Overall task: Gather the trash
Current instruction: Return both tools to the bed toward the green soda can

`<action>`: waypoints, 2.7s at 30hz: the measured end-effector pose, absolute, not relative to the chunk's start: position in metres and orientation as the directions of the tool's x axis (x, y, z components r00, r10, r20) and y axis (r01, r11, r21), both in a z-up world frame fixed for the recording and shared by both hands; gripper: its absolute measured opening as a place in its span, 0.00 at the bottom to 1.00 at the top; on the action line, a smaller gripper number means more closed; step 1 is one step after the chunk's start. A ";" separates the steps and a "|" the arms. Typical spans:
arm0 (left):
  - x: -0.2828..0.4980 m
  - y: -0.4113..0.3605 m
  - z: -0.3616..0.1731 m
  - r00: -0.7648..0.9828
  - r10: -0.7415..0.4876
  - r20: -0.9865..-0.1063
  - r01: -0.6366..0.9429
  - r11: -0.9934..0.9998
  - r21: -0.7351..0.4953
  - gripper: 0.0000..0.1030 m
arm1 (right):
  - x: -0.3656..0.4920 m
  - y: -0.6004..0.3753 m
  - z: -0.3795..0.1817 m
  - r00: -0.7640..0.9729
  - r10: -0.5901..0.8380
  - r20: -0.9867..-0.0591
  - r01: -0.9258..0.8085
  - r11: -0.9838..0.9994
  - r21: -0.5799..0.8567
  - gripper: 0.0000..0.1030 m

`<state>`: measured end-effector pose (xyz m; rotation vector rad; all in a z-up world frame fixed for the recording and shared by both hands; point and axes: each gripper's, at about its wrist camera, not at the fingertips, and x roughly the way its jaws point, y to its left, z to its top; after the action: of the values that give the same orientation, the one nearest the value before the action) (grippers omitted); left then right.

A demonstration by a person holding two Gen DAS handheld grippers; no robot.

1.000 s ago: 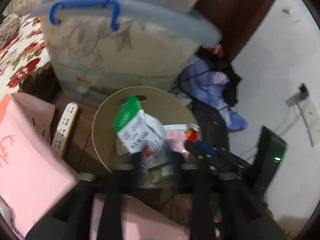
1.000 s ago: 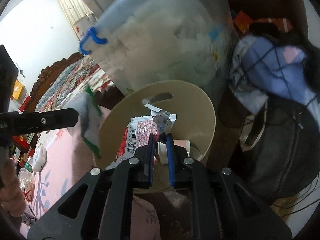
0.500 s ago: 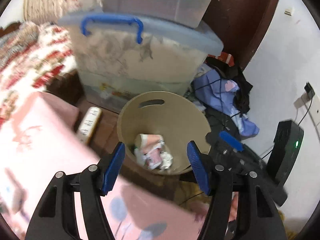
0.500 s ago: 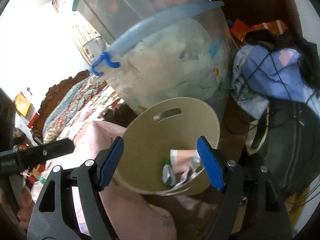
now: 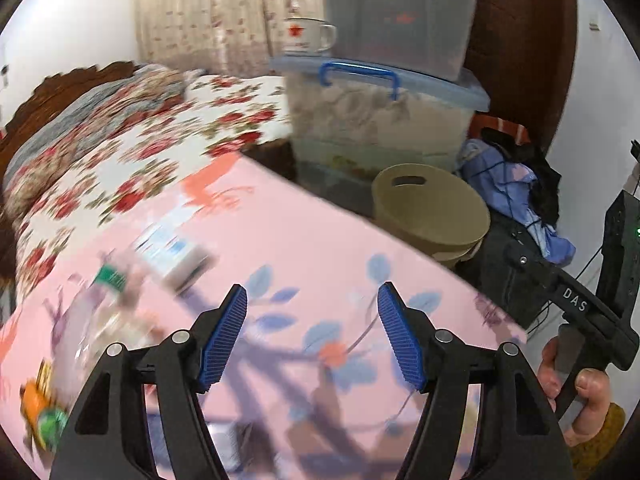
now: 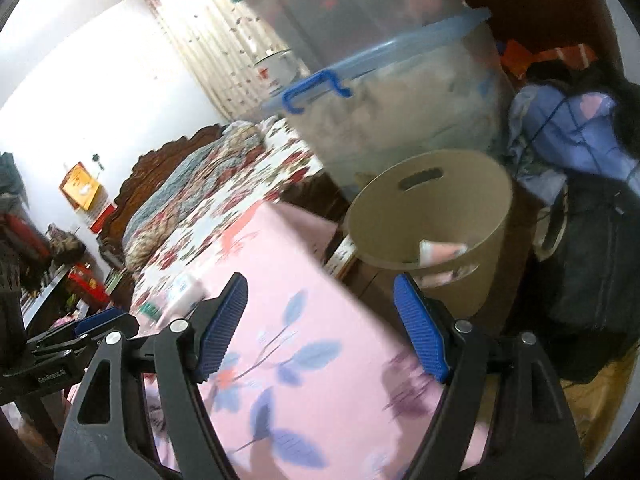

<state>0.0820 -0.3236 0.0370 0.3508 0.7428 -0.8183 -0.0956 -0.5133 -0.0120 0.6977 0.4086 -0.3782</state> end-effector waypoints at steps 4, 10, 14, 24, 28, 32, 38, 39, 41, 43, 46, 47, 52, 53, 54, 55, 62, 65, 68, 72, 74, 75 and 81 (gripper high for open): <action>0.082 -0.279 0.035 0.477 -0.513 -0.713 0.726 0.688 -0.009 0.63 | -0.086 -0.479 -0.012 0.857 -0.141 -0.496 0.433 0.720 0.542 0.74; 0.082 -0.215 0.026 0.504 -0.480 -0.718 0.665 0.746 -0.032 0.63 | -0.068 -0.423 -0.016 0.843 -0.038 -0.537 0.370 0.766 0.526 0.74; 0.079 -0.171 0.013 0.514 -0.453 -0.729 0.622 0.782 -0.048 0.63 | -0.058 -0.387 -0.024 0.816 0.024 -0.577 0.332 0.798 0.503 0.74; 0.070 -0.058 -0.027 0.530 -0.394 -0.751 0.482 0.869 -0.116 0.65 | -0.036 -0.320 -0.049 0.738 0.148 -0.658 0.254 0.843 0.475 0.74; 0.078 -0.026 -0.042 0.524 -0.352 -0.776 0.404 0.904 -0.138 0.65 | -0.029 -0.304 -0.049 0.725 0.159 -0.670 0.224 0.866 0.448 0.74; 0.084 -0.007 -0.051 0.509 -0.348 -0.787 0.357 0.918 -0.175 0.65 | -0.025 -0.295 -0.050 0.720 0.156 -0.676 0.211 0.879 0.427 0.76; 0.086 -0.009 -0.051 0.518 -0.350 -0.780 0.358 0.917 -0.174 0.72 | -0.024 -0.293 -0.049 0.734 0.147 -0.663 0.210 0.879 0.428 0.83; 0.086 -0.008 -0.051 0.516 -0.356 -0.779 0.360 0.915 -0.180 0.73 | -0.025 -0.293 -0.049 0.738 0.148 -0.658 0.209 0.877 0.432 0.85; 0.087 -0.010 -0.050 0.514 -0.371 -0.774 0.360 0.912 -0.198 0.74 | -0.025 -0.294 -0.049 0.744 0.151 -0.651 0.207 0.874 0.440 0.87; 0.088 -0.009 -0.051 0.512 -0.380 -0.771 0.361 0.909 -0.209 0.76 | -0.025 -0.293 -0.050 0.750 0.151 -0.644 0.207 0.871 0.445 0.89; 0.088 -0.010 -0.051 0.509 -0.384 -0.770 0.366 0.907 -0.210 0.79 | -0.025 -0.290 -0.049 0.756 0.139 -0.639 0.213 0.872 0.441 0.91; 0.088 -0.011 -0.051 0.508 -0.386 -0.770 0.369 0.905 -0.210 0.80 | -0.025 -0.289 -0.049 0.758 0.133 -0.639 0.215 0.874 0.436 0.91; 0.090 -0.009 -0.052 0.492 -0.422 -0.762 0.377 0.892 -0.251 0.87 | -0.025 -0.290 -0.050 0.763 0.147 -0.630 0.212 0.863 0.458 0.92; 0.090 -0.009 -0.052 0.489 -0.429 -0.760 0.379 0.889 -0.258 0.88 | -0.025 -0.290 -0.051 0.764 0.154 -0.626 0.210 0.859 0.466 0.93; 0.090 -0.009 -0.052 0.487 -0.432 -0.759 0.381 0.887 -0.260 0.89 | -0.025 -0.290 -0.051 0.766 0.162 -0.622 0.205 0.856 0.475 0.94; 0.090 -0.010 -0.052 0.483 -0.436 -0.759 0.385 0.885 -0.263 0.92 | -0.024 -0.291 -0.051 0.767 0.164 -0.620 0.203 0.854 0.478 0.95; 0.089 -0.009 -0.052 0.482 -0.453 -0.750 0.384 0.879 -0.284 0.92 | -0.022 -0.287 -0.052 0.765 0.155 -0.625 0.197 0.868 0.456 0.97; 0.090 -0.007 -0.053 0.481 -0.466 -0.742 0.382 0.874 -0.302 0.92 | -0.022 -0.287 -0.052 0.766 0.158 -0.623 0.198 0.864 0.463 0.97; 0.090 -0.005 -0.053 0.482 -0.471 -0.739 0.379 0.872 -0.310 0.92 | -0.022 -0.287 -0.052 0.766 0.166 -0.621 0.195 0.860 0.471 0.97; 0.090 -0.003 -0.053 0.479 -0.484 -0.732 0.377 0.867 -0.327 0.92 | -0.022 -0.288 -0.052 0.766 0.166 -0.621 0.195 0.860 0.472 0.97; 0.090 -0.003 -0.052 0.478 -0.483 -0.734 0.379 0.867 -0.324 0.92 | -0.022 -0.288 -0.052 0.766 0.164 -0.622 0.196 0.862 0.468 0.97; 0.090 -0.003 -0.053 0.479 -0.480 -0.735 0.378 0.868 -0.321 0.92 | -0.022 -0.288 -0.052 0.765 0.162 -0.623 0.196 0.864 0.465 0.97; 0.090 -0.004 -0.053 0.479 -0.473 -0.740 0.381 0.871 -0.310 0.92 | -0.022 -0.288 -0.052 0.761 0.158 -0.629 0.197 0.868 0.457 0.97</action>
<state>0.0899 -0.0035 -0.0528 -0.1075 0.9362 -0.5224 -0.0222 -0.2882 -0.0521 0.5316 0.7145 -0.0225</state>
